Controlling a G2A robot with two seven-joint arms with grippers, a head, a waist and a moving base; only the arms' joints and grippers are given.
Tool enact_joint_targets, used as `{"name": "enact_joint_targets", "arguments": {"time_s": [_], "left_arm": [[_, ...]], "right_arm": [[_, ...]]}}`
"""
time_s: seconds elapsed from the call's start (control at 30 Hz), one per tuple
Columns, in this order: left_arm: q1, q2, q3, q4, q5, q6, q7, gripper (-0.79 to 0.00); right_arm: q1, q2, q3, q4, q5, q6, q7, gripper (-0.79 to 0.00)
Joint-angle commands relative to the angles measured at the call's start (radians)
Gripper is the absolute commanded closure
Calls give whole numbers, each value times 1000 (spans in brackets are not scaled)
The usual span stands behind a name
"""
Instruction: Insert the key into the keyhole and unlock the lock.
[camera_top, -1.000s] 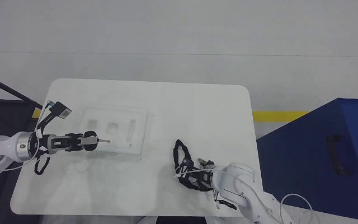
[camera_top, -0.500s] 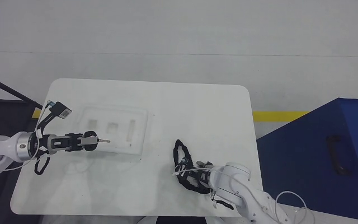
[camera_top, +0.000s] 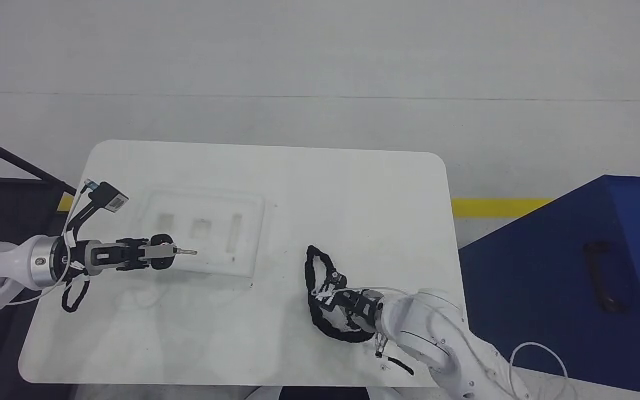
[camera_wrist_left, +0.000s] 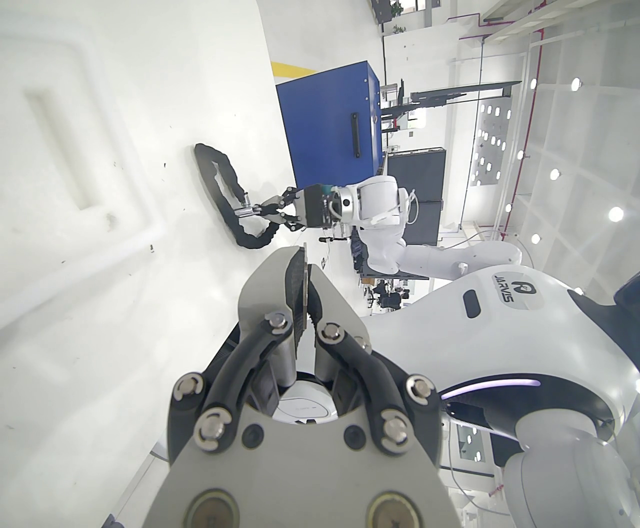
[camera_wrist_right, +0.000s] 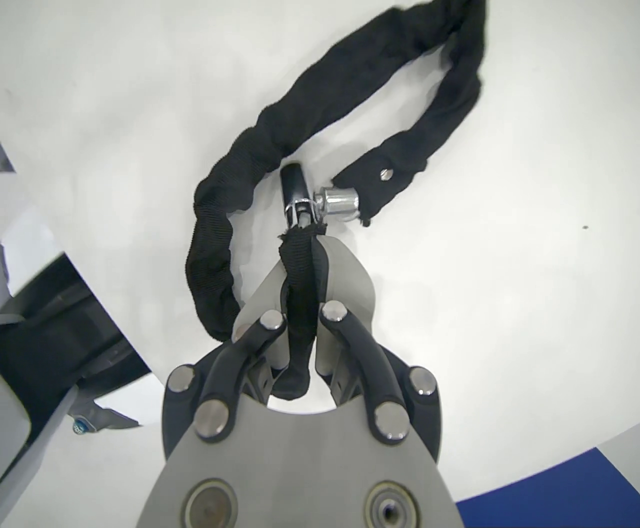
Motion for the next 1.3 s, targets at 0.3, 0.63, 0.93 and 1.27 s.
{"name": "enact_joint_targets", "arguments": {"time_s": [0.3,0.63,0.93,1.27], "left_arm": [[0,0,0,0,0,0,0,0],[0,0,0,0,0,0,0,0],[0,0,0,0,0,0,0,0],[0,0,0,0,0,0,0,0]], "right_arm": [[-124,26,147,-42,333,-158,-228,0],[-134,20,138,-36,395,-177,-391,0],[-25,-8,11,110,872,-245,-508,0],[155,-54,-151,333,1342,-344,-443,0]]}}
